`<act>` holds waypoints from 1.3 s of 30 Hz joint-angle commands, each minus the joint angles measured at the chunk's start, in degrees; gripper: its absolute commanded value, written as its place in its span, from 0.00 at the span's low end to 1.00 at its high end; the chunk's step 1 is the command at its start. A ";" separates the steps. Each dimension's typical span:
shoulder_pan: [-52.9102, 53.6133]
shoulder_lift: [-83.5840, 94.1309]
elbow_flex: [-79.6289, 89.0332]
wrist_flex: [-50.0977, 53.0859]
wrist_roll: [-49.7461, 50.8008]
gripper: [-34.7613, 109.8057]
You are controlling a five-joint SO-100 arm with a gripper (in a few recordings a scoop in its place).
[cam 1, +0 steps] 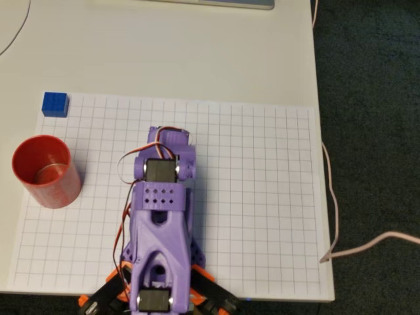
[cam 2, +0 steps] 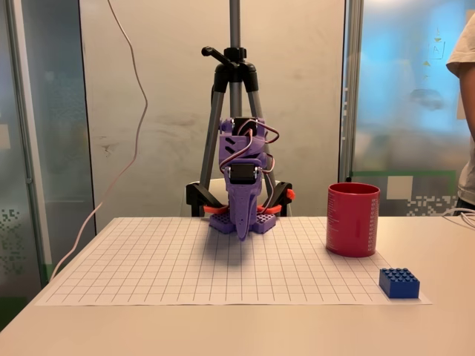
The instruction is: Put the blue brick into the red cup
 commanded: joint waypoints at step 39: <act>18.98 -64.34 -81.39 26.28 -26.81 0.24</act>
